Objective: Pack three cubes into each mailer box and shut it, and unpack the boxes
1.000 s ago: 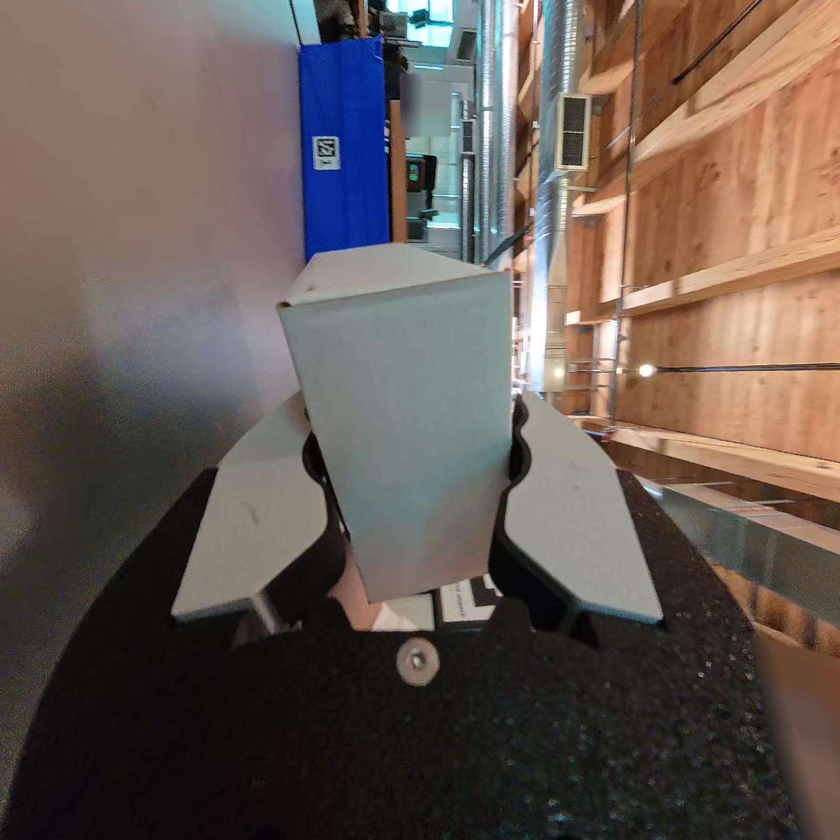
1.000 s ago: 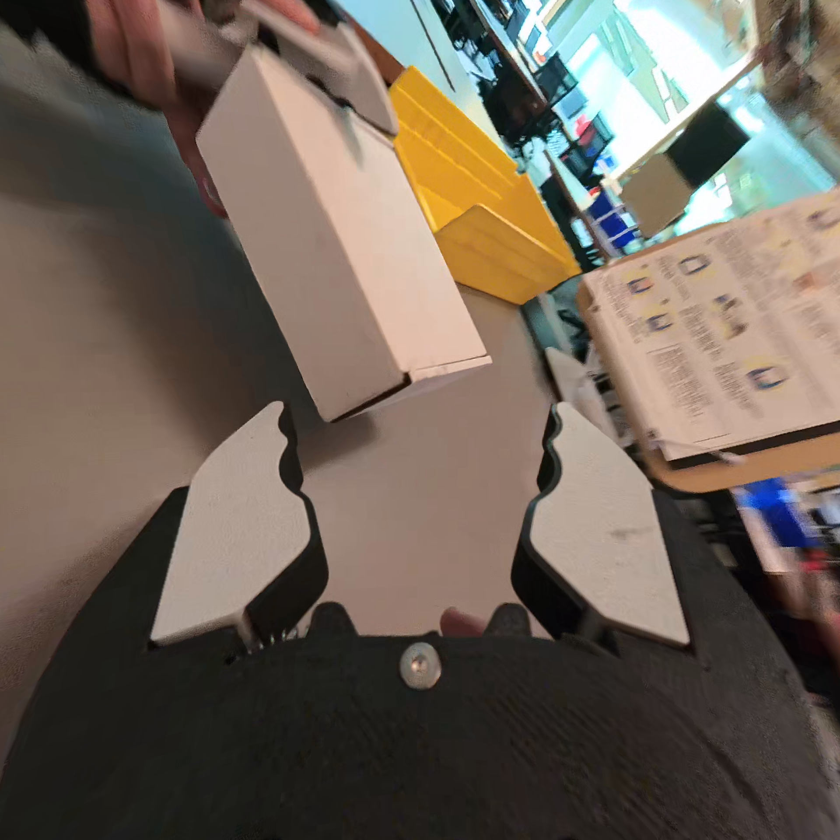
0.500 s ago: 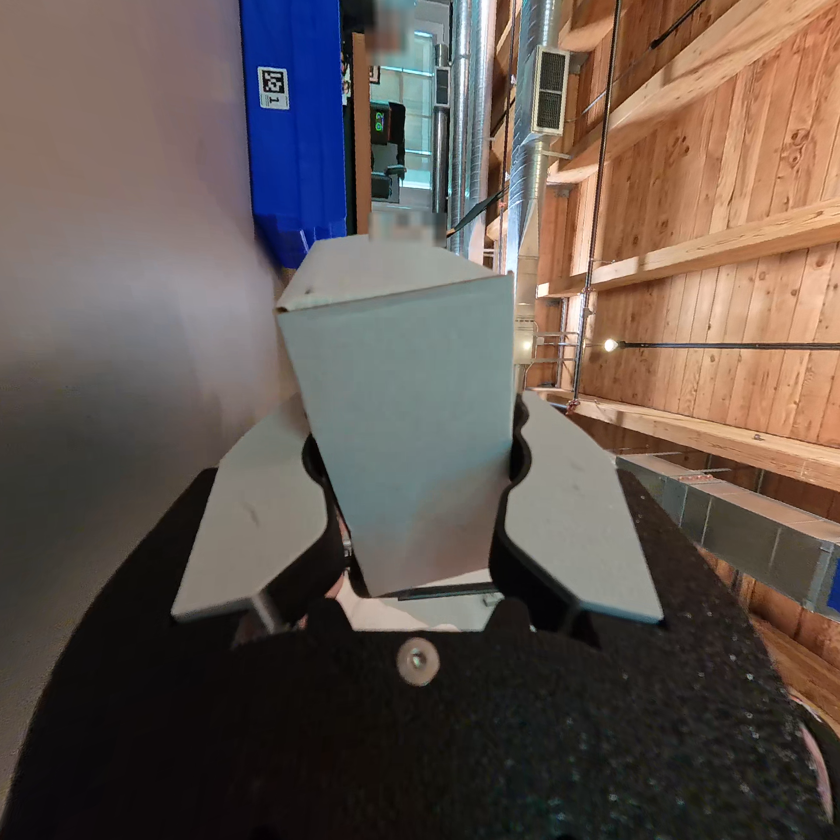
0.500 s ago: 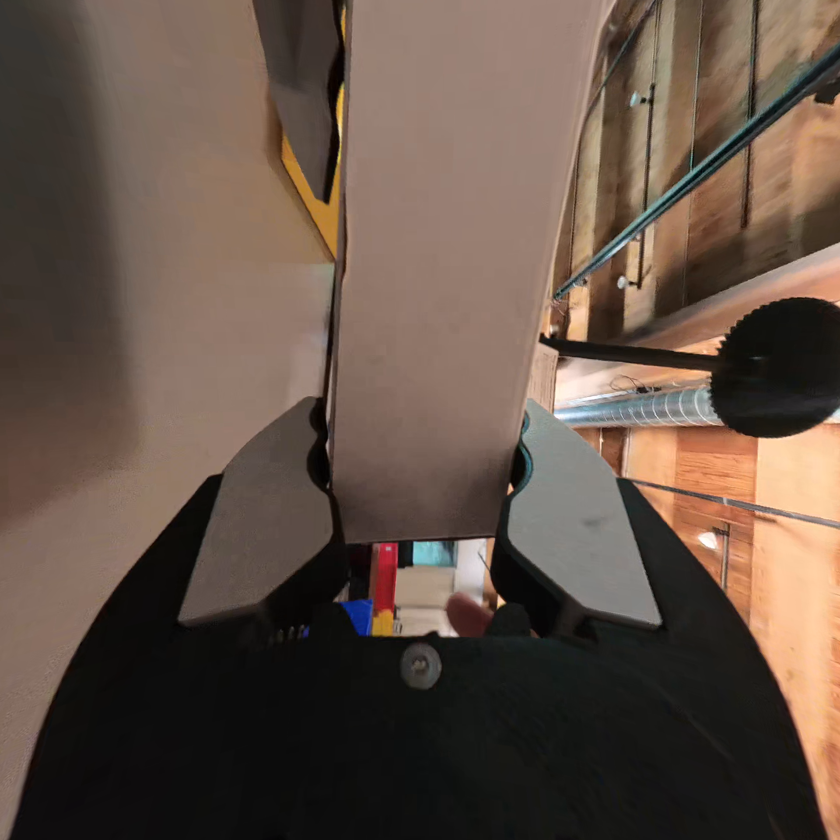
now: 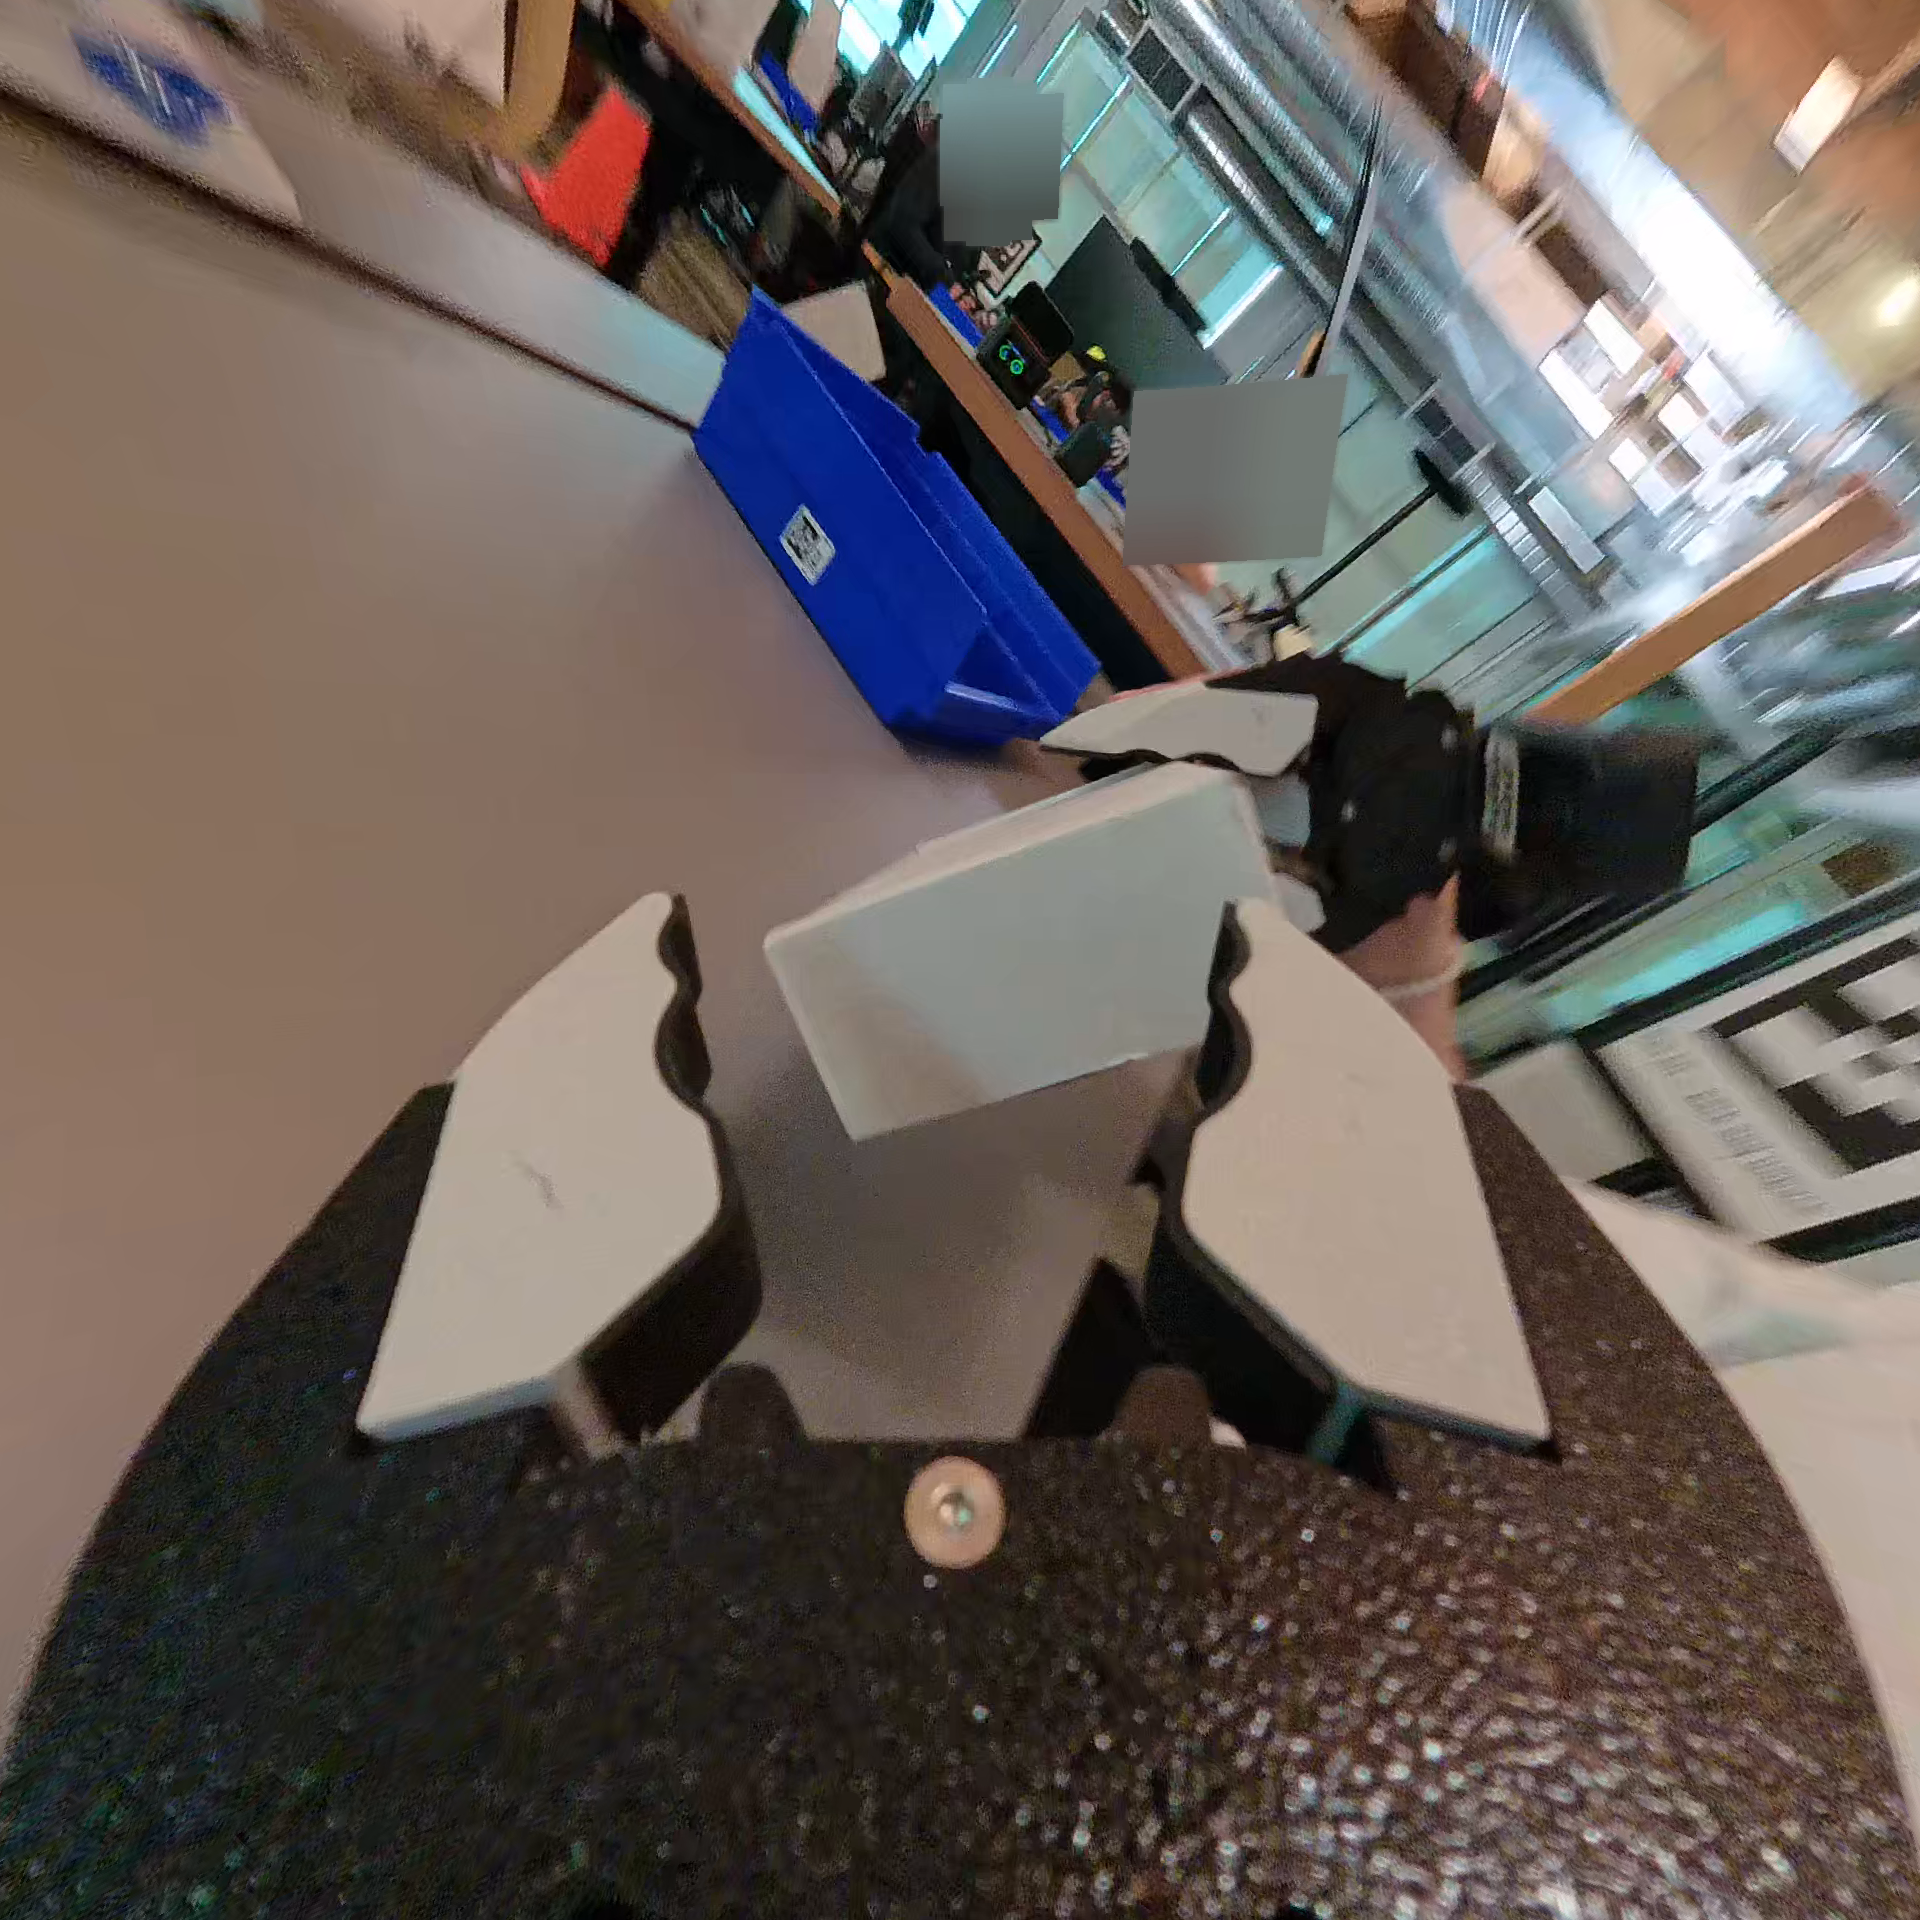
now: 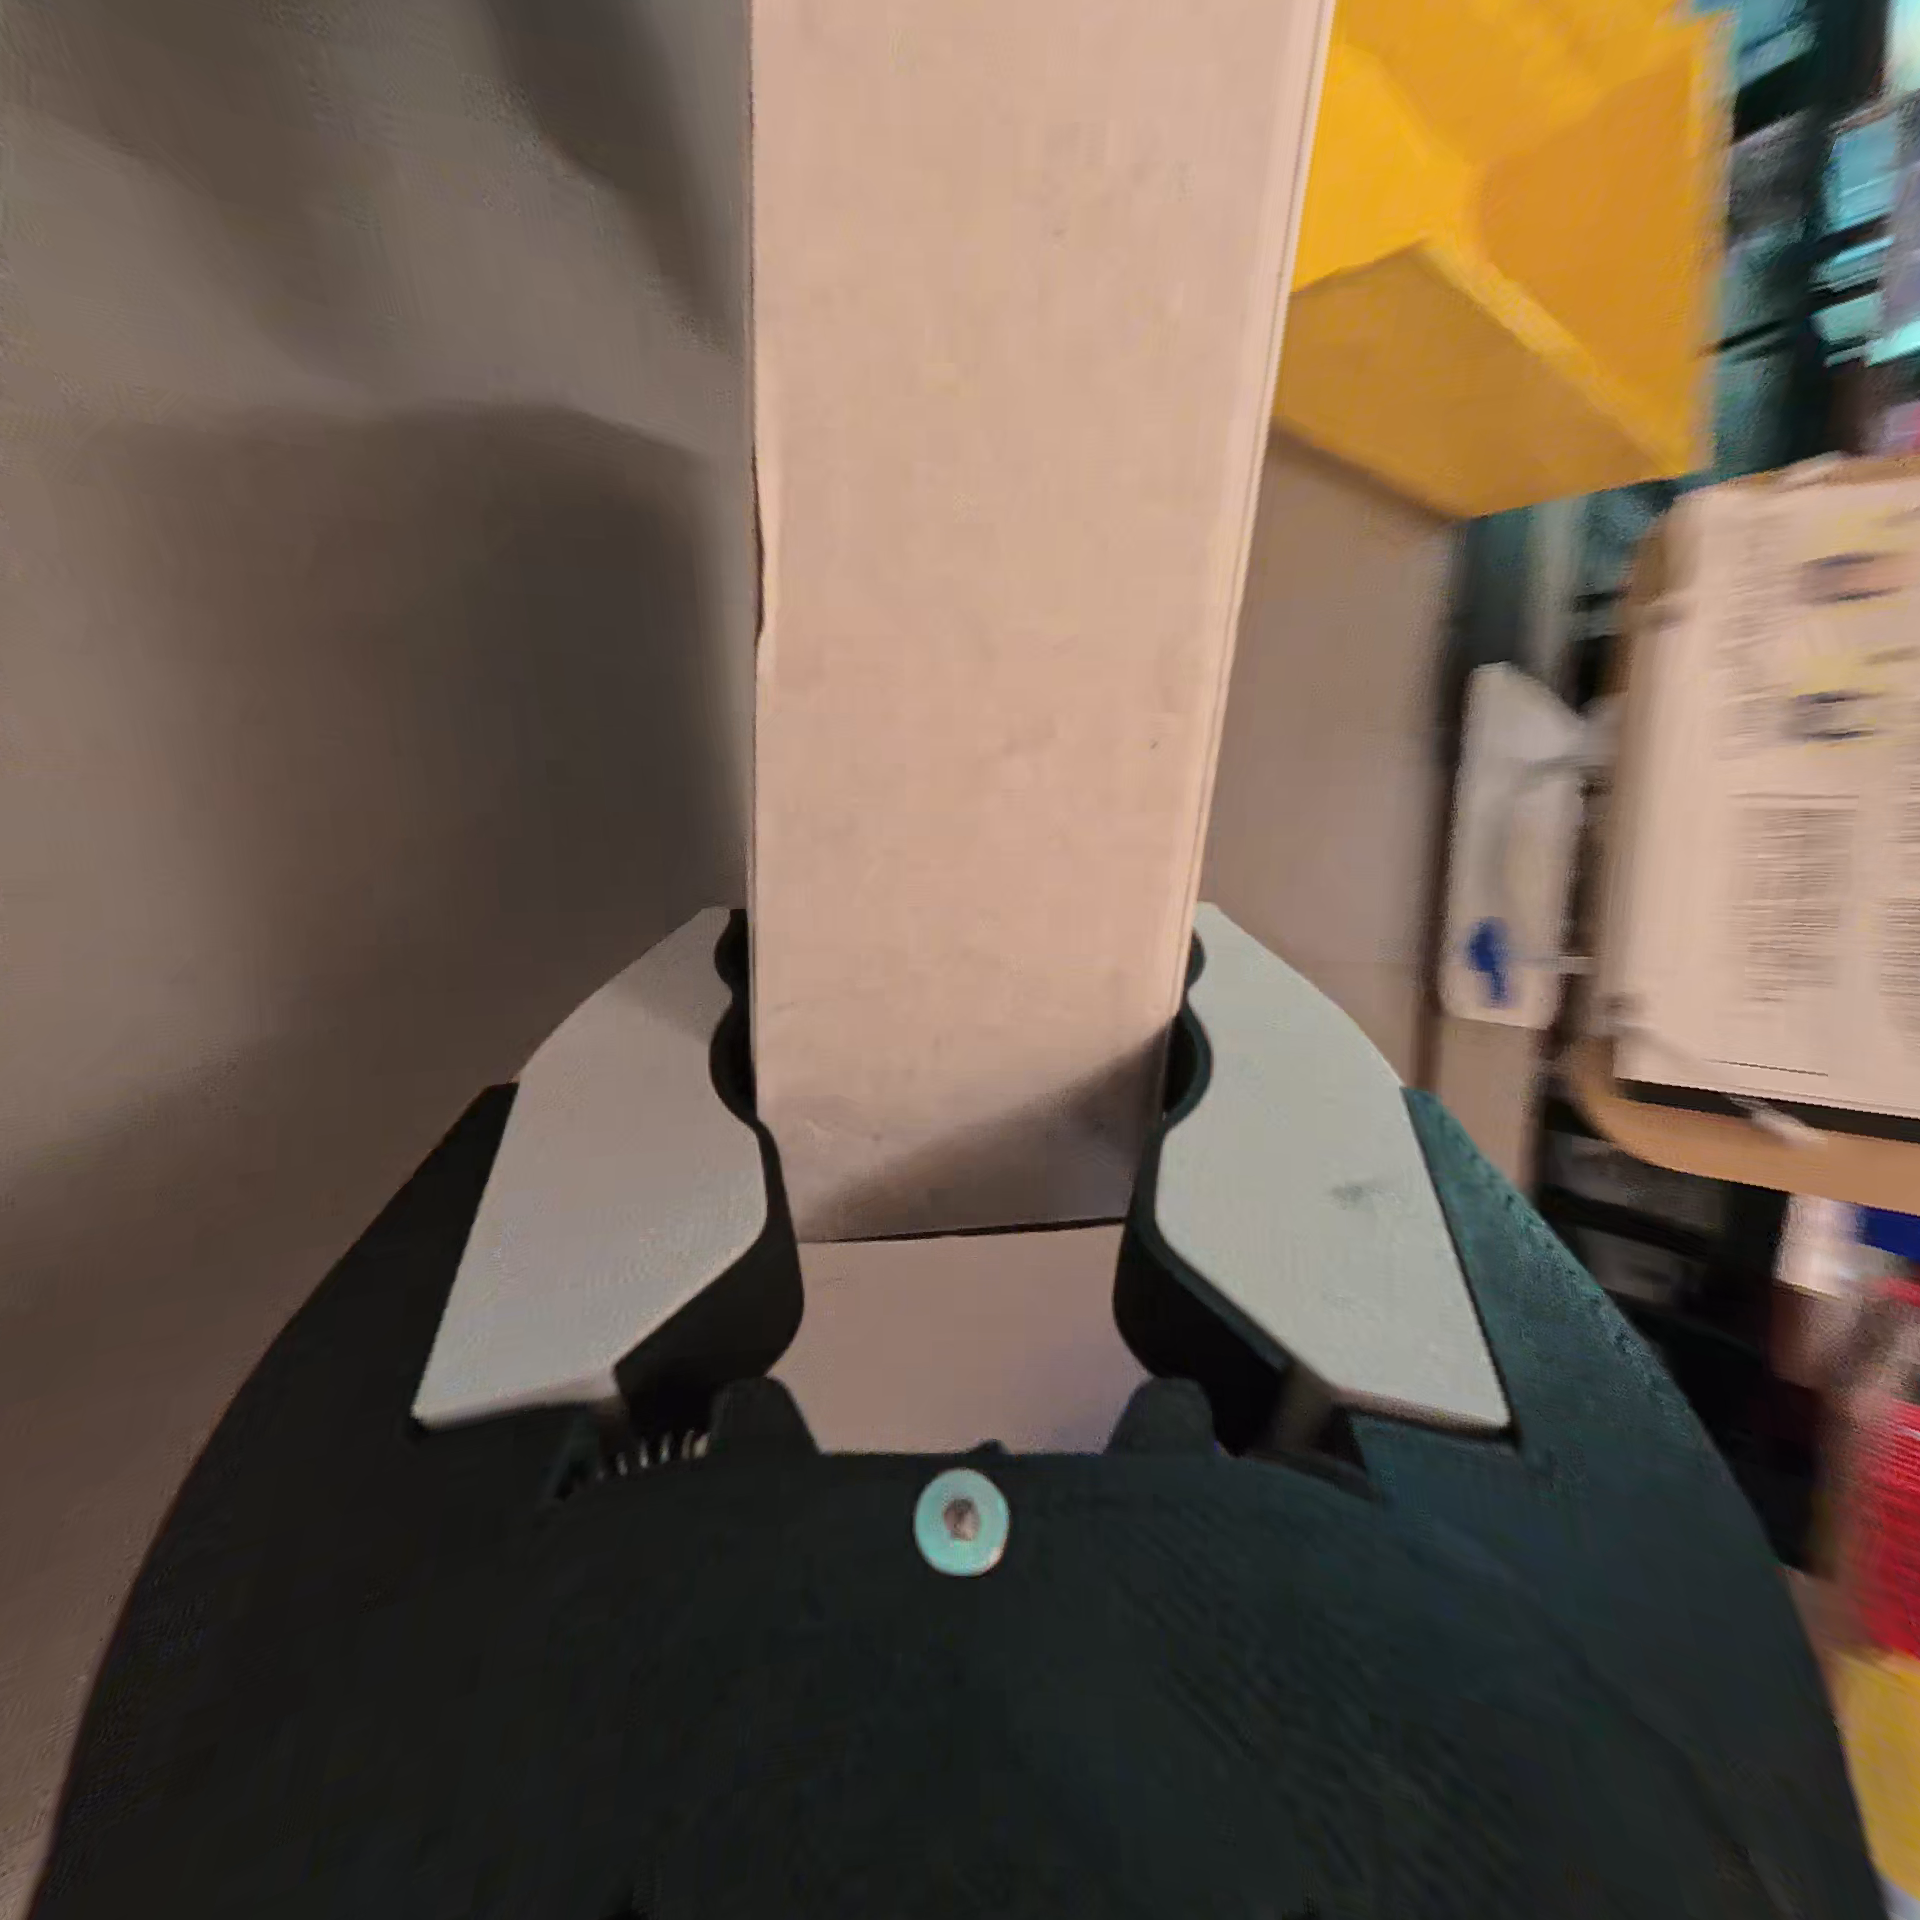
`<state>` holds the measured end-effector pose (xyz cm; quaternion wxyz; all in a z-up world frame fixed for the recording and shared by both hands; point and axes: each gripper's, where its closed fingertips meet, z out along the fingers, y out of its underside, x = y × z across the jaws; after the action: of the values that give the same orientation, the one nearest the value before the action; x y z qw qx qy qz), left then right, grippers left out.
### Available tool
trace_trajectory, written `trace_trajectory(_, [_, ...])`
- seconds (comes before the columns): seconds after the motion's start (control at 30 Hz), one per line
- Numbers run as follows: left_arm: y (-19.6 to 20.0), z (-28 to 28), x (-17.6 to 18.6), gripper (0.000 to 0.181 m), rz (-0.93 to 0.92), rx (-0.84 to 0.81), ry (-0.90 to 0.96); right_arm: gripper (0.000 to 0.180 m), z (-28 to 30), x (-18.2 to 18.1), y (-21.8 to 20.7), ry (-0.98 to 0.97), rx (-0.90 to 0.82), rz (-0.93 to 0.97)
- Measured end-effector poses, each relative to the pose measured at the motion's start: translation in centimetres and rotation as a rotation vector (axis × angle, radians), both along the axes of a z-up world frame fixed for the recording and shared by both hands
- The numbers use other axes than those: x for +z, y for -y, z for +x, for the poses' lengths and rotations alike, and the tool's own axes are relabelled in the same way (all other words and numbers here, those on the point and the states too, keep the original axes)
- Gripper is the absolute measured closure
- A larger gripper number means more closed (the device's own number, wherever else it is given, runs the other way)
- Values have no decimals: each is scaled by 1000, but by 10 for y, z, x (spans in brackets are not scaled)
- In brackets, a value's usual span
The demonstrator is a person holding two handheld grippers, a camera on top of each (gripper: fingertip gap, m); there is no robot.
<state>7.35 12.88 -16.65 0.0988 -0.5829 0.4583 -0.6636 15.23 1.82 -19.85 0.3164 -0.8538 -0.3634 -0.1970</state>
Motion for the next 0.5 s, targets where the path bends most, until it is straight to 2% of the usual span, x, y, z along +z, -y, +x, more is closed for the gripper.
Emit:
trace_trajectory(0.2, [30, -5, 1, 105, 594, -27, 213, 103, 6, -38, 8, -406, -44, -237])
trace_trajectory(0.33, [47, 1, -9, 92, 920, -42, 221, 103, 11, -52, 5, -404, -68, -252])
trace_trajectory(0.5, [67, 14, -12, 99, 1193, -60, 283, 104, 4, -58, -2, -381, -40, -242])
